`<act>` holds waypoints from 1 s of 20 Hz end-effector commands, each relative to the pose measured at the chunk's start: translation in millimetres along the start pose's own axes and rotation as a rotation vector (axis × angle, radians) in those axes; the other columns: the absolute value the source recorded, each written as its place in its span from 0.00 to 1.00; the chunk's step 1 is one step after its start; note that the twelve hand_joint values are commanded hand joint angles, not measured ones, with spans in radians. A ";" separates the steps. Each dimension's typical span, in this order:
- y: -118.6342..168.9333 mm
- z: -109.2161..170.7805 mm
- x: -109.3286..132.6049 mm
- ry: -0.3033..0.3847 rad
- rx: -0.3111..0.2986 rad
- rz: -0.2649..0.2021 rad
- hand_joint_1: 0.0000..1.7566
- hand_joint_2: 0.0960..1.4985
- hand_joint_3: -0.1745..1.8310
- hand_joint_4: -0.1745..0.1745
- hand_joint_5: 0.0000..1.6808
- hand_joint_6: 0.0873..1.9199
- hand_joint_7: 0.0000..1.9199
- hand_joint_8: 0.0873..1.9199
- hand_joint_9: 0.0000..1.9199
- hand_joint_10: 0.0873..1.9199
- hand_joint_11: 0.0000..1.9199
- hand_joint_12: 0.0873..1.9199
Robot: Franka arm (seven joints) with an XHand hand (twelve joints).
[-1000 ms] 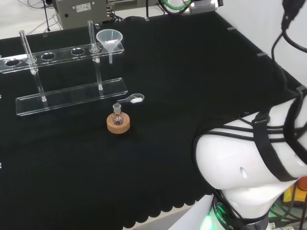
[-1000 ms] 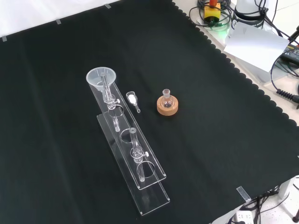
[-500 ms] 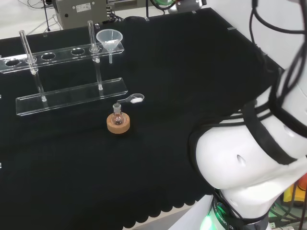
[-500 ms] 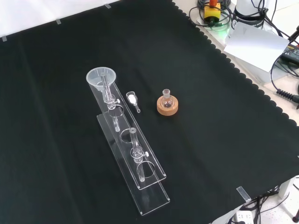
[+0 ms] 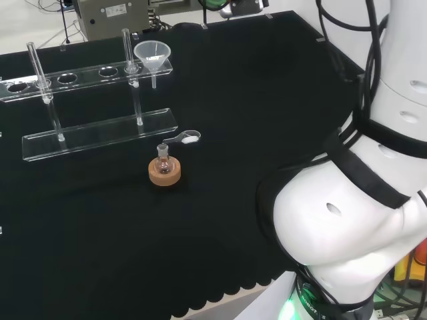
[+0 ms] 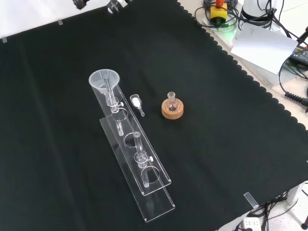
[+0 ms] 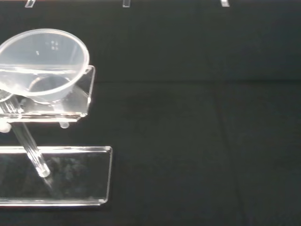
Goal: Pick up the funnel from the transparent funnel stand.
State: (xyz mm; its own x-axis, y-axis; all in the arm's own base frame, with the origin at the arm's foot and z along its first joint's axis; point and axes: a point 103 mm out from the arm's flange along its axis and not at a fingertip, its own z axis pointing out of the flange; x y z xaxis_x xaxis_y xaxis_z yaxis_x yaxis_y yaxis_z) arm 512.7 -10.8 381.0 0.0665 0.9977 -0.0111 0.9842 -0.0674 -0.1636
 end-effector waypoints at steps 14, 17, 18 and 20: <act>56.3 58.8 66.8 -0.057 0.121 -0.120 0.29 0.56 0.25 0.47 0.15 0.00 0.05 0.33 0.17 0.36 0.08 0.75; 58.2 62.7 72.8 -0.062 0.157 -0.127 0.30 0.50 0.29 0.48 0.14 0.00 0.04 0.35 0.16 0.37 0.09 0.75; 58.6 64.2 74.9 -0.062 0.165 -0.130 0.30 0.49 0.30 0.47 0.13 0.00 0.03 0.36 0.16 0.38 0.09 0.76; 58.8 67.0 79.9 -0.074 0.178 -0.139 0.30 0.47 0.31 0.45 0.12 0.00 0.02 0.36 0.15 0.38 0.10 0.76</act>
State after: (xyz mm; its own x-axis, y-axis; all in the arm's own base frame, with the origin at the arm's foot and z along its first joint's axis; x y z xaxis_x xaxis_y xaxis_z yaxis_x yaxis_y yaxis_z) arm 566.2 49.1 312.8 -0.0558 0.9980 -0.0306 0.9558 0.0446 -0.2907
